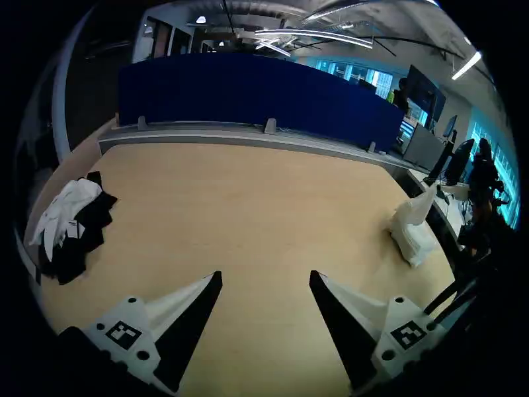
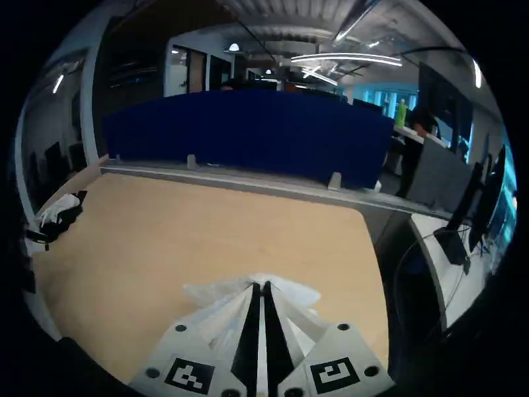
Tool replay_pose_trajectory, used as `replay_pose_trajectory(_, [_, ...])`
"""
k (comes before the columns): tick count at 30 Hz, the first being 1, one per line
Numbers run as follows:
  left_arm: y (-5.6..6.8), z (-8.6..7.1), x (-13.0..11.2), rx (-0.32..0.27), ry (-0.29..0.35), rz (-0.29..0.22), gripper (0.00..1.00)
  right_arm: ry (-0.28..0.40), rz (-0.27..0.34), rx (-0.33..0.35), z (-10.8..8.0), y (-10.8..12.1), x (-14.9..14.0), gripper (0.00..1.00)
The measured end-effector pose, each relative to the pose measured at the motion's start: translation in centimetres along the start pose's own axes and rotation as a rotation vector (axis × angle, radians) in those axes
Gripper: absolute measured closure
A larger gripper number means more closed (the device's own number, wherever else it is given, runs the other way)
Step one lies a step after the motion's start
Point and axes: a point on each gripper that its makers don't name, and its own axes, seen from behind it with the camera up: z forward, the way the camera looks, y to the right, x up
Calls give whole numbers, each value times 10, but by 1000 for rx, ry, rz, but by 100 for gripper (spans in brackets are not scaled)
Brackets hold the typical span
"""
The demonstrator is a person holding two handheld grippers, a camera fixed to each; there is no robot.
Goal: Fold towel
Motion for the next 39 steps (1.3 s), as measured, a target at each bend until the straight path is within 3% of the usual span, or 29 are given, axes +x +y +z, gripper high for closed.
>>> replay_pose_trajectory(11, [3, -1, -4, 0, -4, 10, 2, -66, 95, -64, -11, 27, -60, 96])
replay_pose_trajectory(26, [2, -7, -6, 6, -1, 21, 2, -135, 241, -130, -28, 44, -127, 96])
replay_pose_trajectory(39, [4, -9, -9, 8, -4, 32, 2, -227, 305, -174, -19, 47, -179, 96])
